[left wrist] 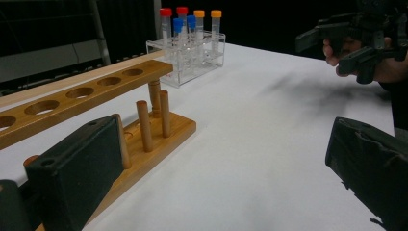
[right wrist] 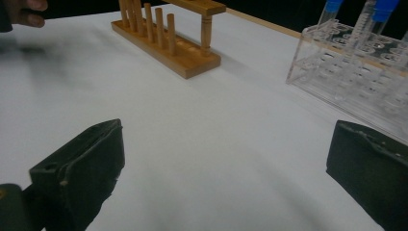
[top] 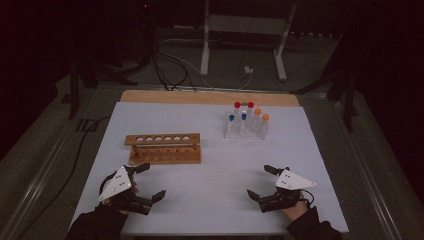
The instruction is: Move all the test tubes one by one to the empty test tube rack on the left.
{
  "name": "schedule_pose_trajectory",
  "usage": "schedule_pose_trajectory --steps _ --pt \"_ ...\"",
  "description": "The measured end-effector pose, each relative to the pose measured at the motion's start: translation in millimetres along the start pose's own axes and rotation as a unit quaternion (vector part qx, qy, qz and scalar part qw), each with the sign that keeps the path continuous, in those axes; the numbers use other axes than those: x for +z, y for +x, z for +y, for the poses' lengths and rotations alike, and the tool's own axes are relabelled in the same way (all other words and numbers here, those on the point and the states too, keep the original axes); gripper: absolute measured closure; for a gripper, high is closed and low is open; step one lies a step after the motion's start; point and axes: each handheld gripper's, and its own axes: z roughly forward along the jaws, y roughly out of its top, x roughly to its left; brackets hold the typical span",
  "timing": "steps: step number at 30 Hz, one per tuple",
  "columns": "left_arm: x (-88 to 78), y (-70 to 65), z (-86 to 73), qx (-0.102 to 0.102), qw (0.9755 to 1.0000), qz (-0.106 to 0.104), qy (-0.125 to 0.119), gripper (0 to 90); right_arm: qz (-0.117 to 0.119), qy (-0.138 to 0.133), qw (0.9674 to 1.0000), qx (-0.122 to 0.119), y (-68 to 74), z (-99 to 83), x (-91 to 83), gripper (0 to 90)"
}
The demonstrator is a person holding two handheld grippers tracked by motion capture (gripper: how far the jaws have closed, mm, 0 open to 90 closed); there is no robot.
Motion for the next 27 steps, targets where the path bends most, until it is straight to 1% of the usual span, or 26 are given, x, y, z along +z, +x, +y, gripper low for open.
schedule_pose_trajectory --steps 5,7,8,10,11,12,13,14,15,16,17,18,19,20,22,24,25,26,27 --pt "-1.2 -3.1 0.6 0.006 1.0 -0.002 -0.001 0.4 0.008 0.008 0.9999 -0.004 0.4 0.6 2.8 0.0" --pt "-1.4 -3.6 0.3 0.005 1.0 -0.002 0.001 0.4 0.02 0.031 0.9993 0.003 1.7 2.5 4.2 0.0" --pt "-1.5 -3.5 0.1 0.004 1.0 -0.004 0.003 0.4 0.02 0.031 0.9993 0.003 1.7 2.5 4.2 0.0" --pt "-1.6 -3.6 -0.1 0.003 1.0 -0.006 0.005 0.4 0.03 0.051 0.9982 0.011 2.7 4.7 5.2 0.0" --pt "-1.5 -3.6 0.0 0.002 1.0 -0.007 0.004 0.4 0.041 0.064 0.9968 0.022 3.3 7.1 5.4 0.0" --pt "-1.4 -3.6 0.1 0.002 1.0 -0.008 0.004 0.4 0.044 0.068 0.9964 0.026 3.8 7.9 5.6 0.0" --pt "-1.3 -3.7 0.1 0.001 1.0 -0.008 0.003 0.4 0.044 0.068 0.9964 0.026 3.8 7.9 5.6 0.0" --pt "-1.5 -3.7 -0.1 0.001 0.9999 -0.01 0.003 0.4 0.045 0.083 0.9952 0.025 5.3 8.9 7.3 0.0" --pt "-1.7 -3.7 -0.3 0.002 0.9999 -0.011 0.005 0.4 0.045 0.083 0.9952 0.025 5.3 8.9 7.3 0.0" --pt "-1.9 -3.9 -0.3 0.002 0.9999 -0.011 0.005 0.4 0.046 0.101 0.9935 0.025 7.4 9.0 10.5 0.0" --pt "-2.1 -4.0 -0.2 0.002 0.9999 -0.011 0.004 0.4 0.044 0.107 0.9931 0.02 9.5 9.6 11.4 0.0" --pt "-2.3 -4.2 0.1 0.0 0.9999 -0.012 0.002 0.4 0.044 0.107 0.9931 0.02 9.5 9.6 11.4 0.0" --pt "-2.8 -4.4 0.3 0.001 0.9999 -0.011 0.001 0.4 0.045 0.111 0.9927 0.013 13.2 12.5 12.1 0.0" --pt "-2.9 -4.4 0.2 0.001 0.9999 -0.011 0.002 0.4 0.045 0.111 0.9927 0.013 13.2 12.5 12.1 0.0" --pt "-2.9 -4.4 0.0 0.001 0.9999 -0.012 0.002 0.4 0.042 0.105 0.9936 0.005 16.8 21.9 9.8 0.0" --pt "-3.0 -4.2 -0.2 0.0 0.9999 -0.013 0.003 0.4 0.045 0.093 0.9946 0.01 15.6 30.4 6.8 0.0" --pt "-3.2 -4.4 -0.1 0.0 0.9999 -0.013 0.002 0.4 0.045 0.093 0.9946 0.01 15.6 30.4 6.8 0.0" --pt "-3.4 -4.6 0.1 0.0 0.9999 -0.013 0.002 0.5 0.044 0.088 0.9951 0.011 14.9 34.8 5.4 0.0" --pt "-3.5 -4.8 0.3 0.001 0.9999 -0.012 0.001 0.4 0.038 0.082 0.9958 0.01 13.9 43.2 3.4 0.0"
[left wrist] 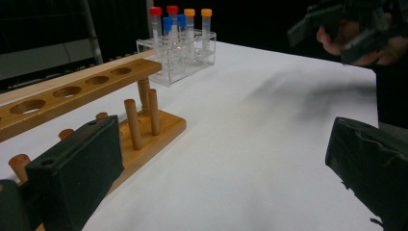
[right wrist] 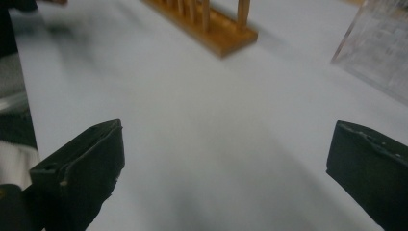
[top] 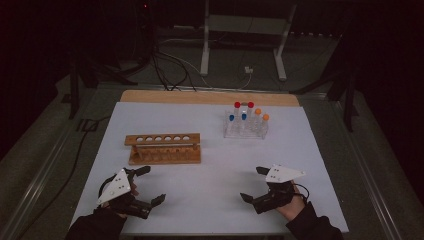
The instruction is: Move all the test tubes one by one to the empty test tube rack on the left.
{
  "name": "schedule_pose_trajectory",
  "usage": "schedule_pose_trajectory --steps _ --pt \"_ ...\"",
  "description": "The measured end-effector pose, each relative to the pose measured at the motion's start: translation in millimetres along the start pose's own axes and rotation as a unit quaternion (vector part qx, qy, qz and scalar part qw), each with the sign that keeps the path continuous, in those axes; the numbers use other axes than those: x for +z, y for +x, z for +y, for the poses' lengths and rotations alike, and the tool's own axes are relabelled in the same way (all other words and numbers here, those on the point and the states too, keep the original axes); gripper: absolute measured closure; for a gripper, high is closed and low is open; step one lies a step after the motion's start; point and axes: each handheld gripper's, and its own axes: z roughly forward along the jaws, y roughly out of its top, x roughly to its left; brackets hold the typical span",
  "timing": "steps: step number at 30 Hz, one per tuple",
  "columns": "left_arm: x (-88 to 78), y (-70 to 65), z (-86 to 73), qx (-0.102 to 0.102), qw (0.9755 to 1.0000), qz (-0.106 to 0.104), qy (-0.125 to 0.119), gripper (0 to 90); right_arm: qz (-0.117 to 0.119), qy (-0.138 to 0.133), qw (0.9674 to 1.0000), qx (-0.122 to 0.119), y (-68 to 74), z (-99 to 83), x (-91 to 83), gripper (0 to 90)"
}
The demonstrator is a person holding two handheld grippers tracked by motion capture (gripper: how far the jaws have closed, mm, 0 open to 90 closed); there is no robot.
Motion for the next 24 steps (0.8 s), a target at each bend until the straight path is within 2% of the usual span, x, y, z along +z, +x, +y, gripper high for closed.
schedule_pose_trajectory --steps 13,19,24 --pt "-1.2 -1.1 0.2 0.001 1.0 0.0 -0.002 0.4 -0.032 -0.027 0.999 -0.017 -10.5 44.0 -5.9 0.0" --pt "-1.2 -1.7 0.3 0.001 1.0 0.0 -0.001 0.4 -0.05 -0.04 0.9977 -0.022 -20.4 60.5 -4.8 0.0" --pt "-1.1 -1.4 0.3 0.0 1.0 -0.001 -0.002 0.4 -0.07 -0.052 0.9961 -0.012 -35.4 76.2 -1.6 0.0"
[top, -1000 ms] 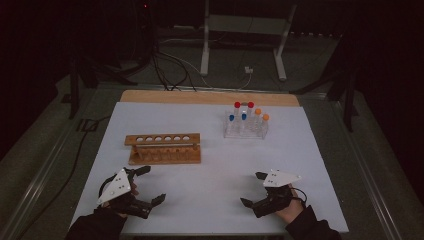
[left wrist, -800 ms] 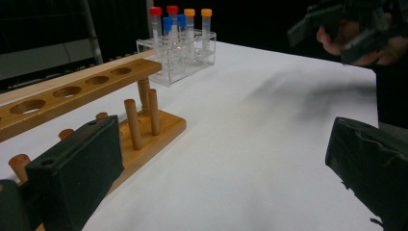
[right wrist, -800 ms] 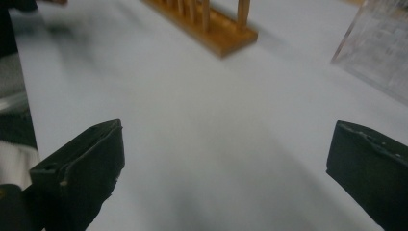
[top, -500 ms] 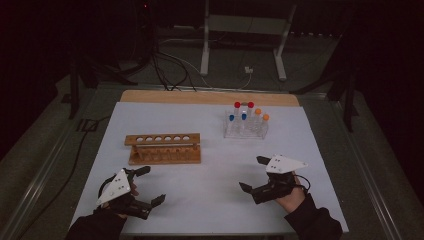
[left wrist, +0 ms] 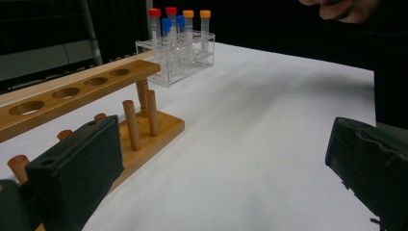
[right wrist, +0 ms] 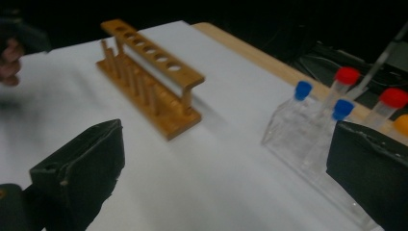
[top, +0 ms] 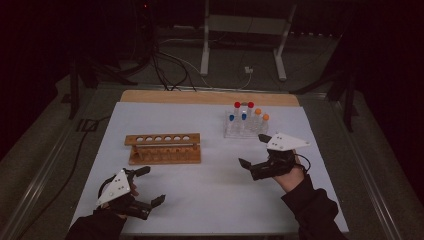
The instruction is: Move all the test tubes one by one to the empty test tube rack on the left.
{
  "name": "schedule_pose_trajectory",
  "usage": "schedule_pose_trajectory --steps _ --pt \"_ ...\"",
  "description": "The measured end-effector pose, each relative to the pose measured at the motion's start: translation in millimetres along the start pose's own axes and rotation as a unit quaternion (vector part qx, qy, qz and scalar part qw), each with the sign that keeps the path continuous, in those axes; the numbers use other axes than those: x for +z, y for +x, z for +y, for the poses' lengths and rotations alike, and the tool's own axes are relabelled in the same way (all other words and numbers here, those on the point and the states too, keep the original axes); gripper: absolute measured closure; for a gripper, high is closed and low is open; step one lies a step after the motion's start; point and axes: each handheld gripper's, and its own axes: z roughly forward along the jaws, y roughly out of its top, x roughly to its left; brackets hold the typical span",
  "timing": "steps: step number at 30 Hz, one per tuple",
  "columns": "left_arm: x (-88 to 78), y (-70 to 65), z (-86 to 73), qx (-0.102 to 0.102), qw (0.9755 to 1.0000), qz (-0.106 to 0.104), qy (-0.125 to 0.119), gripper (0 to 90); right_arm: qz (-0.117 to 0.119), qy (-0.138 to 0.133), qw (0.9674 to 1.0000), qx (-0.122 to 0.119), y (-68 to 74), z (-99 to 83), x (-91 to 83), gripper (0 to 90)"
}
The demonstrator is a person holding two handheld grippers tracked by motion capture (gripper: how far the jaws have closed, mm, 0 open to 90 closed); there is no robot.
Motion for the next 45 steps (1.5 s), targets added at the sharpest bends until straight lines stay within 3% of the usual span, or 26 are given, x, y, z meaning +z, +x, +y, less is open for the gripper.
schedule_pose_trajectory --steps 11,19,25,29,30,33,34,40,45 --pt "0.3 0.1 0.0 -0.001 1.0 -0.003 -0.001 0.4 -0.023 -0.013 0.9987 0.044 -26.1 8.9 27.2 0.0" --pt "-0.6 0.2 0.3 -0.004 1.0 -0.005 -0.004 0.5 -0.052 0.0 0.9964 0.066 -41.4 4.8 55.6 0.1" --pt "-0.5 0.0 0.3 -0.003 1.0 -0.007 -0.004 0.4 -0.085 0.021 0.9928 0.081 -50.9 -3.4 74.8 7.3" --pt "-0.5 -0.2 0.4 -0.001 1.0 -0.007 -0.003 0.4 -0.102 0.036 0.9901 0.089 -56.5 -10.0 85.3 18.7" --pt "-0.4 -0.3 0.4 0.0 1.0 -0.007 -0.002 0.4 -0.115 0.043 0.9882 0.092 -58.8 -12.0 89.6 24.8" --pt "-0.1 -0.7 0.4 0.0 1.0 -0.008 -0.002 0.4 -0.126 0.05 0.9861 0.096 -61.4 -13.4 93.2 30.5" --pt "-0.1 -0.8 0.3 0.0 1.0 -0.008 -0.002 0.4 -0.135 0.056 0.9841 0.101 -63.4 -14.4 96.3 38.1" --pt "-0.1 -0.6 0.2 0.0 1.0 -0.008 -0.002 0.4 -0.151 0.072 0.9799 0.109 -67.5 -17.1 104.5 48.9" --pt "0.0 -0.8 0.2 0.0 1.0 -0.009 -0.002 0.4 -0.15 0.079 0.9788 0.116 -69.7 -18.7 112.5 57.3"
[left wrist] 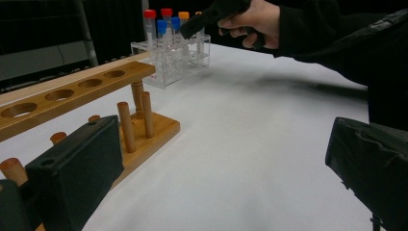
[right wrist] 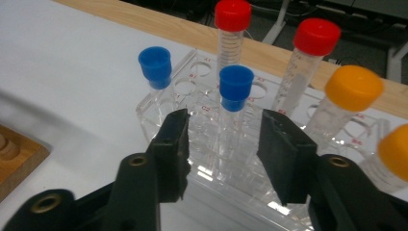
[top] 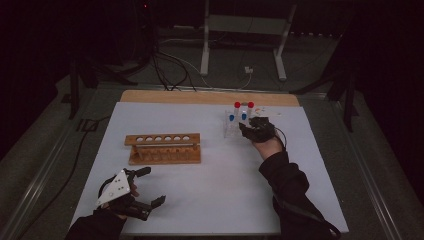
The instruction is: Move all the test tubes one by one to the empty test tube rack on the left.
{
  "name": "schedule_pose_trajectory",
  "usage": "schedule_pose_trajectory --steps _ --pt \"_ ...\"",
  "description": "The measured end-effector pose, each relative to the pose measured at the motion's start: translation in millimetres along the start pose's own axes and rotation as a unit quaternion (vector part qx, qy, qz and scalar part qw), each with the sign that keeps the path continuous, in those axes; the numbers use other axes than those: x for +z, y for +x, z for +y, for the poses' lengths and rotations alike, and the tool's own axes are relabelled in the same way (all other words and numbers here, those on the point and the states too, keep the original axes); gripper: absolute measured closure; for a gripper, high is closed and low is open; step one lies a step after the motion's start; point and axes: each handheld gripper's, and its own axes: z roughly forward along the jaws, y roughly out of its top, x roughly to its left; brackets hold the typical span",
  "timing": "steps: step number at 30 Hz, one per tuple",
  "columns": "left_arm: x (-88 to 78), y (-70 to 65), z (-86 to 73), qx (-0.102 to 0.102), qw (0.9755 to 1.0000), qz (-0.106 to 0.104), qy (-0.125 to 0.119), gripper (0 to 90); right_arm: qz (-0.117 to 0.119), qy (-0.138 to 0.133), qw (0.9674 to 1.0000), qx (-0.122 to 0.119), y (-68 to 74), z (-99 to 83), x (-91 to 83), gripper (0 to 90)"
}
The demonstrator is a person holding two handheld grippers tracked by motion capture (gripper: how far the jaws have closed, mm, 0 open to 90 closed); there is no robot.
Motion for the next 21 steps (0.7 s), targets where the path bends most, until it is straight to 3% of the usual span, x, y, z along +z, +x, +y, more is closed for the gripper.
schedule_pose_trajectory --steps 7,21 --pt "-0.3 -0.1 0.0 0.0 1.0 0.0 -0.001 0.4 -0.007 0.008 0.9999 0.012 -2.5 0.2 9.7 63.8" --pt "0.6 0.5 -0.8 -0.003 1.0 0.0 0.002 0.4 -0.015 0.013 0.9997 0.014 -2.8 1.1 18.8 76.7"
